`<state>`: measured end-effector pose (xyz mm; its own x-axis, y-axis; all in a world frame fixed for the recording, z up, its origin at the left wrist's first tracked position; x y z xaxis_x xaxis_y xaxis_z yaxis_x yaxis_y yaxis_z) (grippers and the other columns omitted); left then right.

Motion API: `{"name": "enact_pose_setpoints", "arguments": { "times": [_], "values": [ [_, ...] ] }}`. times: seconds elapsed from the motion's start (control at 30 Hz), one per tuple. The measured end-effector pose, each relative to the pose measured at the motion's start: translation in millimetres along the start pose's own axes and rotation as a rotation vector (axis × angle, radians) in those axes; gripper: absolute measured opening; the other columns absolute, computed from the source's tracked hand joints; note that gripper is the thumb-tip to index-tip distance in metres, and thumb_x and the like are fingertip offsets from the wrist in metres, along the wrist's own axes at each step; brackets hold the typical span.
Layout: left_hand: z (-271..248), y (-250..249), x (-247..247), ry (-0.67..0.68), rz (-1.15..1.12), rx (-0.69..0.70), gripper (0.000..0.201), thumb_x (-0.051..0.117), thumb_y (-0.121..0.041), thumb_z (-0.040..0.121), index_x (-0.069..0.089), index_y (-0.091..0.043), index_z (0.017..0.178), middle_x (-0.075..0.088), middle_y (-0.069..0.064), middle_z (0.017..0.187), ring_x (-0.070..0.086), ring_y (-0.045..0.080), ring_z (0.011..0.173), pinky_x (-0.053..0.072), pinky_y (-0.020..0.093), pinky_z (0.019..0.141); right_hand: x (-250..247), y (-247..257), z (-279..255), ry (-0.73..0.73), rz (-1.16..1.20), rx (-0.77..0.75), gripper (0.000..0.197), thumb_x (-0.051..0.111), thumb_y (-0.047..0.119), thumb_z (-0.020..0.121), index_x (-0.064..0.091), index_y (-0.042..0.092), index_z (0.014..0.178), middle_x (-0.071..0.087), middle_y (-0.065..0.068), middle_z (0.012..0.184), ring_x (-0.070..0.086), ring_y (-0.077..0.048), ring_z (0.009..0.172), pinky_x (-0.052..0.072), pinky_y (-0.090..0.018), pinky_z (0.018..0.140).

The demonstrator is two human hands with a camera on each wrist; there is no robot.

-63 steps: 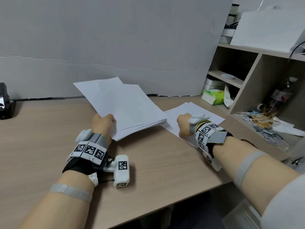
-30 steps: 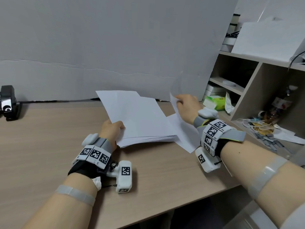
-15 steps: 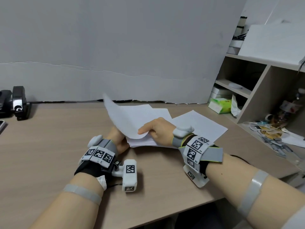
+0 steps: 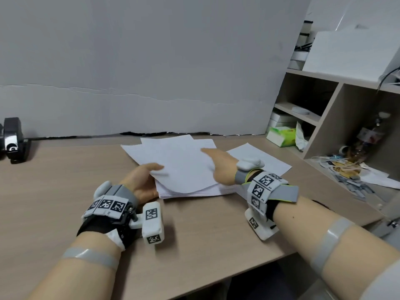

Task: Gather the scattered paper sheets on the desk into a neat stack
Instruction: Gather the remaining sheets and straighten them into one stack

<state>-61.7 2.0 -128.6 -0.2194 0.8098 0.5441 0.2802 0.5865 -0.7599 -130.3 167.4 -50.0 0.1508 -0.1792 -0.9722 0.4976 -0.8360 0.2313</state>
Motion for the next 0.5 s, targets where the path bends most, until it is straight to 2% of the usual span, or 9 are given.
{"name": "enact_pose_setpoints", "arguments": {
  "times": [0.07,0.1,0.13,0.2,0.3,0.37,0.47,0.5],
  "values": [
    [4,0,-10,-0.114,0.095,0.026,0.038,0.037,0.011,0.093,0.054,0.0,0.125,0.067,0.019,0.118,0.07,0.034,0.088,0.057,0.045,0.067,-13,-34,-1,-0.046,-0.038,0.186,0.048,0.046,0.009,0.079,0.05,0.019,0.126,0.06,-0.007,0.122,0.059,-0.031,0.111,0.05,-0.039,0.09],
    [6,-1,-14,-0.15,0.134,0.046,0.039,0.036,0.017,0.091,0.054,0.001,0.121,0.066,0.019,0.119,0.068,0.034,0.091,0.054,0.046,0.069,-14,-50,-4,-0.03,-0.071,0.273,0.038,0.05,0.013,0.079,0.053,0.016,0.117,0.062,-0.007,0.113,0.062,-0.03,0.101,0.051,-0.035,0.082],
    [7,-3,-16,-0.177,0.172,0.066,0.039,0.037,0.02,0.089,0.055,0.002,0.118,0.065,0.019,0.118,0.066,0.035,0.094,0.052,0.047,0.071,-13,-66,-8,0.004,-0.103,0.338,0.034,0.055,0.019,0.079,0.054,0.013,0.112,0.063,-0.008,0.109,0.062,-0.03,0.096,0.051,-0.035,0.079],
    [10,-8,-23,-0.237,0.244,0.098,0.035,0.043,0.022,0.086,0.056,0.003,0.112,0.065,0.022,0.118,0.065,0.039,0.098,0.054,0.049,0.077,-1,-89,-15,0.118,-0.143,0.392,0.042,0.066,0.032,0.076,0.054,0.01,0.111,0.062,-0.008,0.11,0.06,-0.03,0.098,0.051,-0.036,0.081],
    [6,-18,-34,-0.345,0.344,0.145,0.032,0.052,0.02,0.083,0.057,0.005,0.11,0.065,0.024,0.112,0.064,0.042,0.1,0.053,0.055,0.089,18,-103,-28,0.279,-0.16,0.408,0.045,0.069,0.047,0.075,0.052,0.012,0.098,0.057,-0.004,0.104,0.054,-0.025,0.09,0.039,-0.03,0.064],
    [3,-22,-39,-0.39,0.385,0.168,0.03,0.054,0.017,0.082,0.058,0.004,0.108,0.065,0.024,0.11,0.064,0.043,0.1,0.052,0.058,0.09,21,-106,-31,0.307,-0.18,0.417,0.046,0.069,0.051,0.073,0.053,0.012,0.092,0.058,-0.004,0.102,0.052,-0.023,0.084,0.035,-0.028,0.06],
    [-2,-29,-44,-0.451,0.415,0.195,0.035,0.055,0.011,0.079,0.056,0.004,0.113,0.064,0.024,0.11,0.064,0.043,0.1,0.053,0.06,0.087,23,-99,-33,0.359,-0.203,0.408,0.06,0.071,0.062,0.059,0.058,0.015,0.094,0.061,-0.002,0.103,0.056,-0.021,0.086,0.041,-0.029,0.066],
    [-3,-30,-45,-0.467,0.434,0.197,0.035,0.056,0.009,0.079,0.055,0.004,0.114,0.064,0.024,0.109,0.064,0.044,0.099,0.053,0.06,0.086,23,-95,-34,0.377,-0.218,0.413,0.057,0.071,0.061,0.058,0.058,0.015,0.09,0.061,-0.001,0.097,0.056,-0.02,0.082,0.041,-0.028,0.065]
  ]
}}
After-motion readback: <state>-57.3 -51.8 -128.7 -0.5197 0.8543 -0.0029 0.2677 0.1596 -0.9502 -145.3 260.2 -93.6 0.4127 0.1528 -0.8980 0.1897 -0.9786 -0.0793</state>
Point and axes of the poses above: each hand's wrist, its own z-axis towards the middle knuckle, its own x-axis out of the palm, y = z × x, the point moved 10 cm from there along z, towards the middle knuckle
